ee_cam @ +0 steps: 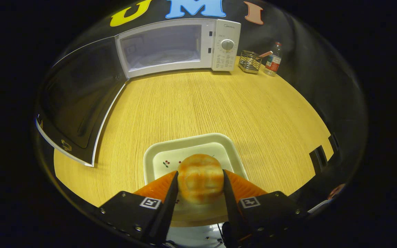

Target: Open the microwave, put the food inside, and close the microwave door.

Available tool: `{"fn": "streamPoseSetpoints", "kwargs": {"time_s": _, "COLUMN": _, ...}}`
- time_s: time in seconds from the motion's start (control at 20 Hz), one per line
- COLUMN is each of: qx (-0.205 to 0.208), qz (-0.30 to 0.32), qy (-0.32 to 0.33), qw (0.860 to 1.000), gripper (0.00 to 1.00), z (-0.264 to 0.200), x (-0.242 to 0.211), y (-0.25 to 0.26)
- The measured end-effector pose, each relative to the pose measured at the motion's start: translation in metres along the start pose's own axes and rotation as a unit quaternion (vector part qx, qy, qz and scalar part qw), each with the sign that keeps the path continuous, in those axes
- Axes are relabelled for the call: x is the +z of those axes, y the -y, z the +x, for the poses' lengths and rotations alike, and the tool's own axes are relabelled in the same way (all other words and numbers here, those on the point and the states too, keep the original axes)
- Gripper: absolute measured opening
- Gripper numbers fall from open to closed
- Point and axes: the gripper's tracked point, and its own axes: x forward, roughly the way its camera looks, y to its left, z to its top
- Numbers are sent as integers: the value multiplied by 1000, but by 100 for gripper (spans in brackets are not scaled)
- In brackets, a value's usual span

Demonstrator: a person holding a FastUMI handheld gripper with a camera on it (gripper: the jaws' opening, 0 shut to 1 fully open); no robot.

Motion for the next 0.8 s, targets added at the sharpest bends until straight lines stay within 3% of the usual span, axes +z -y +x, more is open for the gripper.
{"fn": "streamPoseSetpoints", "kwargs": {"time_s": 0.15, "qx": 16, "qz": 14, "qy": 10, "qw": 1000, "gripper": 67, "z": 1, "x": 2, "y": -2}}
{"fn": "streamPoseSetpoints", "kwargs": {"time_s": 0.2, "qx": 21, "qz": 19, "qy": 14, "qw": 1000, "gripper": 57, "z": 0, "x": 4, "y": -3}}
{"fn": "streamPoseSetpoints", "kwargs": {"time_s": 0.55, "qx": 22, "qz": 54, "qy": 53, "qw": 997, "gripper": 57, "z": -14, "x": 38, "y": 2}}
{"fn": "streamPoseSetpoints", "kwargs": {"time_s": 0.8, "qx": 79, "qz": 84, "qy": 97, "qw": 989, "gripper": 57, "z": -26, "x": 83, "y": -23}}
